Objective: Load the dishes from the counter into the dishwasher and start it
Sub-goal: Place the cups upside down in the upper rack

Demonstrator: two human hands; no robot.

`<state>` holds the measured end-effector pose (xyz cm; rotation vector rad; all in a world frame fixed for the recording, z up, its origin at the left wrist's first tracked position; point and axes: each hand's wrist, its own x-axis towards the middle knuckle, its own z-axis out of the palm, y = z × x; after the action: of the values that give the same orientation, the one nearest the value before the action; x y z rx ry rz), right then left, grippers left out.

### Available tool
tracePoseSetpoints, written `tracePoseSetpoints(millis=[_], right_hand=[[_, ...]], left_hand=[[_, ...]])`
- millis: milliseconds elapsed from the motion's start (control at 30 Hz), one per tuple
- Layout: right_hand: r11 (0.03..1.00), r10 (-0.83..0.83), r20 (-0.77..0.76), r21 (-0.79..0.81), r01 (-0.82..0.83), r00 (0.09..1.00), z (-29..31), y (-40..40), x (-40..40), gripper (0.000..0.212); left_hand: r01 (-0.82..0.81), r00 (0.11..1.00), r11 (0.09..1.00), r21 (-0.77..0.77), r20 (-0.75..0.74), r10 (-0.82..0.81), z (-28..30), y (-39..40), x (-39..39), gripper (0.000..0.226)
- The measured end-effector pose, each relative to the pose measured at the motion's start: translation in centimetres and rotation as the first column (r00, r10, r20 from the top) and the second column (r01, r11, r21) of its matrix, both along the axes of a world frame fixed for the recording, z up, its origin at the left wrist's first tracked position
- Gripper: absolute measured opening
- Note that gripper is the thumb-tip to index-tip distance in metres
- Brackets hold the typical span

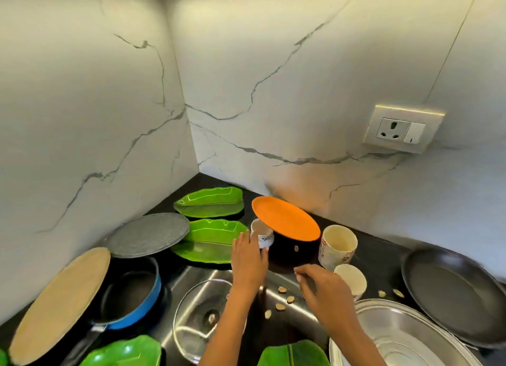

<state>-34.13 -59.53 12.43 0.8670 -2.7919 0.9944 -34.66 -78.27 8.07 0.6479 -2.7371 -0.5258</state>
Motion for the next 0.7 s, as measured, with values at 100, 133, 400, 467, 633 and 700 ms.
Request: tracePoseSetpoints(millis=[100, 133, 400, 467, 633, 700], right_hand=[[1.0, -0.009, 0.044, -0.003, 0.009, 0.999, -0.3, -0.4, -0.5, 0.013], [1.0, -0.009, 0.062, 0.002, 0.009, 0.998, -0.4, -0.4, -0.7, 0.014], [1.0, -0.009, 0.11, 0.009, 0.008, 0.994, -0.5, 0.1, -2.0, 0.012], [1.0, -0.02, 0.103, -0.007, 0.021, 0.994, -0.6, 0.4, -2.2, 0.013], [0.999, -0.025, 0.103, -0.028, 0.028, 0.994, -1.0, 0.9, -1.8, 0.012], [1.0, -0.01, 0.106, -0.028, 0.013, 0.994, -1.2, 1.3, -1.4, 0.012]], left_hand=[[-0.027, 1.0, 0.998, 0.056, -0.011, 0.027, -0.9, -0.9, -2.4, 0.054], [-0.027, 0.999, 0.996, 0.081, -0.018, 0.029, -1.1, -1.1, -3.0, 0.052], [-0.069, 0.972, 0.954, 0.291, -0.195, 0.13, -2.4, -1.6, -4.6, 0.01], [-0.061, 0.97, 0.95, 0.306, -0.207, 0.129, -2.3, -1.7, -4.0, 0.011], [-0.056, 0.954, 0.911, 0.41, -0.248, 0.17, -1.6, -1.4, -0.6, 0.038], [-0.064, 0.948, 0.891, 0.449, -0.252, 0.195, -1.1, -1.0, 0.7, 0.047]])
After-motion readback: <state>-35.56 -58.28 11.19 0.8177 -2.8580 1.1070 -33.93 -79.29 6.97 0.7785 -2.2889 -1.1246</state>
